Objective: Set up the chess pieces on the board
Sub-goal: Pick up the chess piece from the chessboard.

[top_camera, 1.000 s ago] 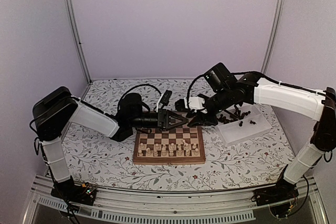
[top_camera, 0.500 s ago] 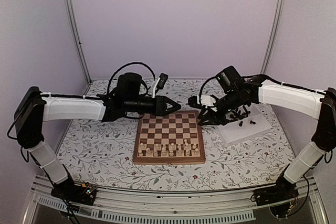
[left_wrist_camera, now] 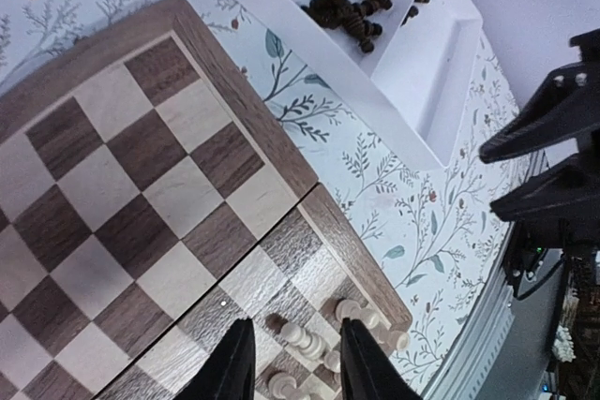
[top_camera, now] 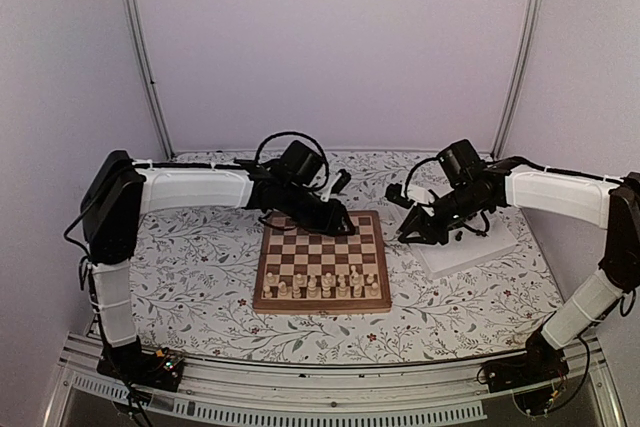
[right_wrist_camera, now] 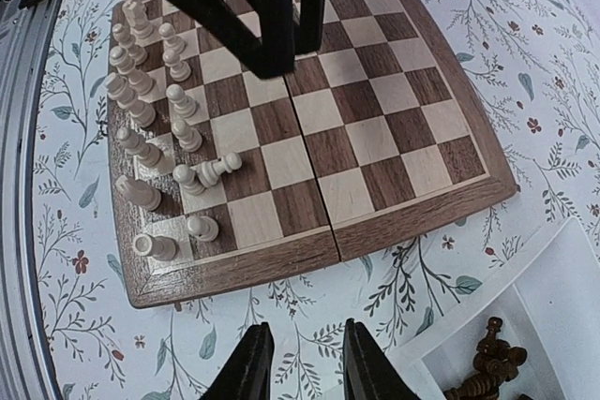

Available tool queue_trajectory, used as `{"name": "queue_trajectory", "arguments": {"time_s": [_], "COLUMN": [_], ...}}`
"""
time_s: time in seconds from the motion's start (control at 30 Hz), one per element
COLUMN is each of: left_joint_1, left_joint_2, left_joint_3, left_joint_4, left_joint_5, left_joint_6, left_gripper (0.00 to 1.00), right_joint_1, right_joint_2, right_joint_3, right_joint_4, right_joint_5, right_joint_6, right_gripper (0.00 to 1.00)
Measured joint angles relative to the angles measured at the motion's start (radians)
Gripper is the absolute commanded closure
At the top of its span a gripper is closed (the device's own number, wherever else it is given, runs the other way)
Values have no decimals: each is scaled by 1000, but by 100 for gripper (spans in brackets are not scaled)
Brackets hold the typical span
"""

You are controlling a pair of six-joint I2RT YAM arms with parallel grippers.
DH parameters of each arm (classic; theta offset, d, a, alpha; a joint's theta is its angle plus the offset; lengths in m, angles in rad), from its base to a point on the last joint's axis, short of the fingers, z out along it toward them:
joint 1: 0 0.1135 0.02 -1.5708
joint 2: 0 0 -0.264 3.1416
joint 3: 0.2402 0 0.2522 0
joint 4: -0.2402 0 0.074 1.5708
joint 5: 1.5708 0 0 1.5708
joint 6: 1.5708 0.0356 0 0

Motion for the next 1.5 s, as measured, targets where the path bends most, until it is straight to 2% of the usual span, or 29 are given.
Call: {"name": "queue_trajectory", "arguments": {"time_s": [0.23,0.87,1.5], "left_joint_1": [-61,-73,-76], "left_joint_2": [153,228,274], "left_joint_3": [125,229,285], "left_joint_4": [-128,-298,-369], "left_joint_5": [-9,-35,8], "left_joint_6": [-16,-47,-55], "left_gripper": [70,69,76], "right_joint_1": [3,3,3], "right_joint_2": [-27,-31,-31], "right_joint_3": [-38,-53,-60], "right_joint_4": [40,62,66], "right_joint_5": [-17,-33,-33], "right_joint_6": [8,3,-1], "right_gripper": [71,71,71]}}
